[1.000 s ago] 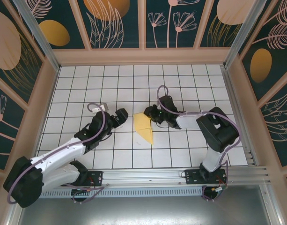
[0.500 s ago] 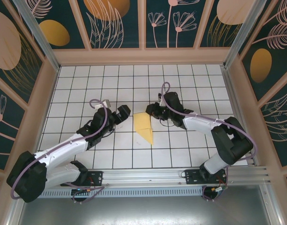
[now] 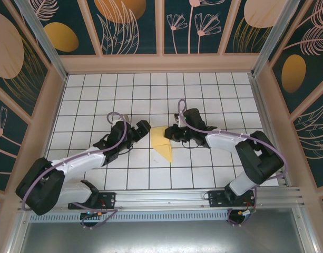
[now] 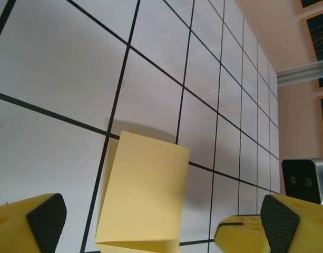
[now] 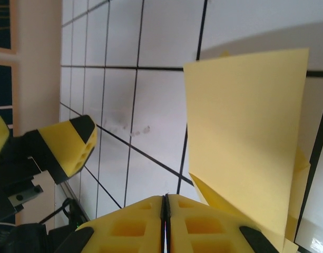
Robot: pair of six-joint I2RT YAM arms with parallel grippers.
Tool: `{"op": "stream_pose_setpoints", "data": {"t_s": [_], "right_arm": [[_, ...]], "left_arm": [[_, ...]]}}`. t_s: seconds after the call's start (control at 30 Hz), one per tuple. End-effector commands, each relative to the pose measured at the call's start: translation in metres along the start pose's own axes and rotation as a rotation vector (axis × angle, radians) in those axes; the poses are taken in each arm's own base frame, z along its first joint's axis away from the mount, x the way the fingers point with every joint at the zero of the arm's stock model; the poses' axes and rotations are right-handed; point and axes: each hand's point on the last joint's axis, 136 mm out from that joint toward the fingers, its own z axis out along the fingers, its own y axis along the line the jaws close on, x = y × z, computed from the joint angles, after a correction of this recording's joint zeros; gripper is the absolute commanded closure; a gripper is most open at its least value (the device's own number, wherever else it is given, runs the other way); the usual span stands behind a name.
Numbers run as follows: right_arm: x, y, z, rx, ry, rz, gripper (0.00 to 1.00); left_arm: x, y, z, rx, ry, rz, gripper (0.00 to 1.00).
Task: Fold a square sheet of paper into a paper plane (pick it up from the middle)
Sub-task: Rotate the paper at the center of the table, then fold the wing for the fifth time at the center of the table.
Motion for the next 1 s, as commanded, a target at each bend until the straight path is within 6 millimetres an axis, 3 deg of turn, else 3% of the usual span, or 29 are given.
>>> {"op": "stream_pose_setpoints", "data": {"t_s": [0.0, 0.3, 0.6, 0.97], "right_arm": [[0.011, 0.001, 0.006, -0.014, 0.063, -0.033, 0.88], [0.008, 0.016, 0.007, -0.036, 0.043, -0.077, 0.88], [0.011, 0.000, 0.005, 0.031, 0.034, -0.054, 0.89], [0.015, -0.001, 0.006, 0.023, 0.051, -0.049, 0.89]], "left_arm": [[-0.007, -0.016, 0.004, 0.047, -0.007, -0.006, 0.05], [-0.011, -0.009, 0.005, 0.013, -0.034, 0.011, 0.04], [-0.006, -0.007, 0.005, 0.007, -0.003, 0.011, 0.04], [-0.001, -0.004, 0.010, 0.001, 0.020, 0.013, 0.05]]}}
